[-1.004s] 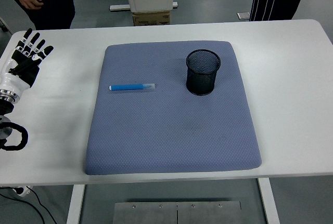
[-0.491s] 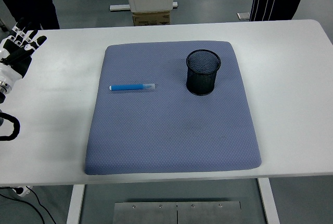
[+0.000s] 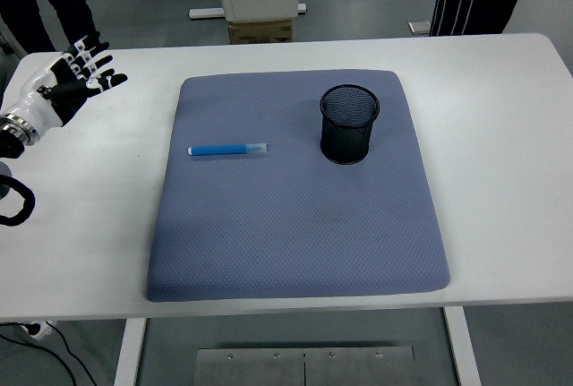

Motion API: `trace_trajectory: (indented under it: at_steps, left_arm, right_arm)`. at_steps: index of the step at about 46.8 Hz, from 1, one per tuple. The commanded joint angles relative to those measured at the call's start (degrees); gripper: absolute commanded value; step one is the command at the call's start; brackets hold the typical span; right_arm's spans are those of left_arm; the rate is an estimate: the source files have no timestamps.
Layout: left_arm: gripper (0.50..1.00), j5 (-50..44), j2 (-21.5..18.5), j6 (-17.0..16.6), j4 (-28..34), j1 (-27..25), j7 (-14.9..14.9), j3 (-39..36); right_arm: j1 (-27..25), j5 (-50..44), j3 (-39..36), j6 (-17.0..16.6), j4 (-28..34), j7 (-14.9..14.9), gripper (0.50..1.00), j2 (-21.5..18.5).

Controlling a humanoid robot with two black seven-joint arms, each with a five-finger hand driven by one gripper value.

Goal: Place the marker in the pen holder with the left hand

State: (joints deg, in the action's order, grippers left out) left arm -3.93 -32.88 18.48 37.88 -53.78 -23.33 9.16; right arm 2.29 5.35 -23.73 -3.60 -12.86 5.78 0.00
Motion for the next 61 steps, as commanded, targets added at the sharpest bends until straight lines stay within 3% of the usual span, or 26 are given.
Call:
trace_trajectory:
  at_steps: [1, 14, 15, 28, 33, 34, 37, 43, 51, 61]
  left_arm:
    - [1.000, -0.20, -0.61, -0.20, 0.71, -1.24, -0.05, -3.18]
    - [1.000, -0.29, -0.26, -1.34, 1.15, -12.05, -0.05, -24.45]
    - [1.000, -0.29, 0.00, -1.34, 1.15, -14.66, -0.13, -28.02]
    - [1.000, 1.20, 2.73, -2.22, 4.84, -24.53, -0.05, -38.68]
    - [1.000, 2.26, 4.49, -3.98, 6.68, -27.08, -0.05, -43.35]
    - [1.000, 3.30, 5.18, -6.24, 7.73, -28.21, -0.13, -46.66]
    - [1.000, 5.07, 6.07, -8.63, 8.18, -29.36, -0.22, -50.11]
    - [1.000, 7.53, 6.95, -9.60, 10.63, -31.91, -2.15, -51.88]
    - [1.000, 13.56, 8.17, -9.69, 16.78, -37.97, -2.07, -54.41]
    - [1.000, 21.59, 10.03, -9.51, 16.70, -40.35, -1.98, -58.47]
  right_arm:
    - [-0.01, 0.01, 0.00, 0.00, 0.03, 0.02, 1.000, 0.00]
    - [-0.01, 0.01, 0.00, 0.00, 0.03, 0.02, 1.000, 0.00]
    - [-0.01, 0.01, 0.00, 0.00, 0.03, 0.02, 1.000, 0.00]
    - [-0.01, 0.01, 0.00, 0.00, 0.03, 0.02, 1.000, 0.00]
    - [-0.01, 0.01, 0.00, 0.00, 0.03, 0.02, 1.000, 0.00]
    - [-0.01, 0.01, 0.00, 0.00, 0.03, 0.02, 1.000, 0.00]
    - [-0.01, 0.01, 0.00, 0.00, 0.03, 0.02, 1.000, 0.00]
    - [-0.01, 0.01, 0.00, 0.00, 0.03, 0.02, 1.000, 0.00]
    - [-0.01, 0.01, 0.00, 0.00, 0.03, -0.06, 1.000, 0.00]
    - [-0.01, 0.01, 0.00, 0.00, 0.03, 0.02, 1.000, 0.00]
